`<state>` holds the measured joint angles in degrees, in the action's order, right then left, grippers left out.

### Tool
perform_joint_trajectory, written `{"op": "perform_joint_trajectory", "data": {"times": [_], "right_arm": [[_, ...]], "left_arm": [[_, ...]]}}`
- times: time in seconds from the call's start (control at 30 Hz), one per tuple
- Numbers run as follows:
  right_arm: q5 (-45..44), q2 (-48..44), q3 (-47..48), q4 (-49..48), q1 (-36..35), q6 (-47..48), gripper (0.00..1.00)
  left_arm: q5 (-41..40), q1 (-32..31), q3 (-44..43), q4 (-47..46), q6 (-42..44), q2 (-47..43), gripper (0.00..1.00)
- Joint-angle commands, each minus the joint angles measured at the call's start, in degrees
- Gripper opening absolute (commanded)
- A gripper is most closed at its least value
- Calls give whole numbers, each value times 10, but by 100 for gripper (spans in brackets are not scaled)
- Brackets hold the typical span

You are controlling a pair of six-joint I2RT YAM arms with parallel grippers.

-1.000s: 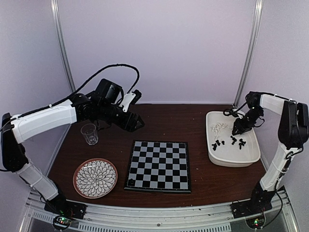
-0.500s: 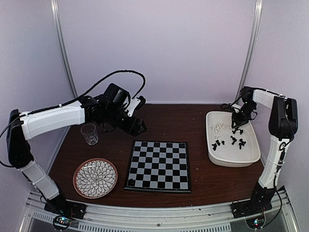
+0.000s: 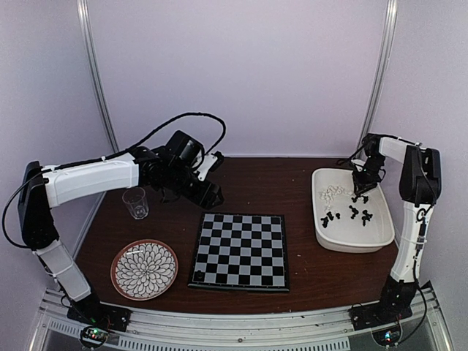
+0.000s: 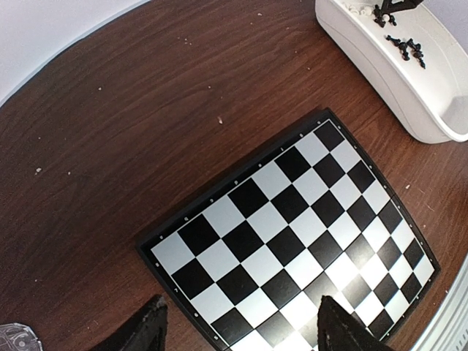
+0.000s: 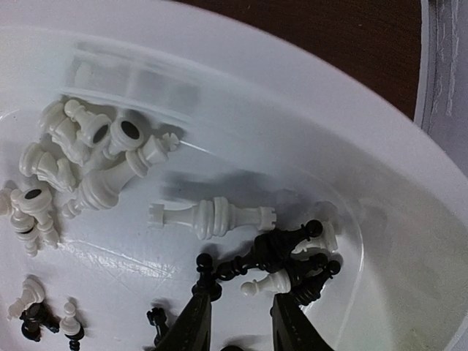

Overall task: Set up the chess pieces on the board
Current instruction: Adjust the rook in the storage box.

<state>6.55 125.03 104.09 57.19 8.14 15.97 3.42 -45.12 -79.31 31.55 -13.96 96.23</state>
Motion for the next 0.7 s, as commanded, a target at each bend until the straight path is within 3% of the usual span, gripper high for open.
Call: {"op": "perform_joint_trajectory", "data": {"times": [0.0, 0.67], "right_arm": [[4, 4, 18, 14, 3, -8, 32], [84, -52, -84, 49, -10, 37, 29]], "left_arm": [[0, -2, -8, -3, 9, 4, 70], [2, -3, 4, -11, 7, -5, 70]]}}
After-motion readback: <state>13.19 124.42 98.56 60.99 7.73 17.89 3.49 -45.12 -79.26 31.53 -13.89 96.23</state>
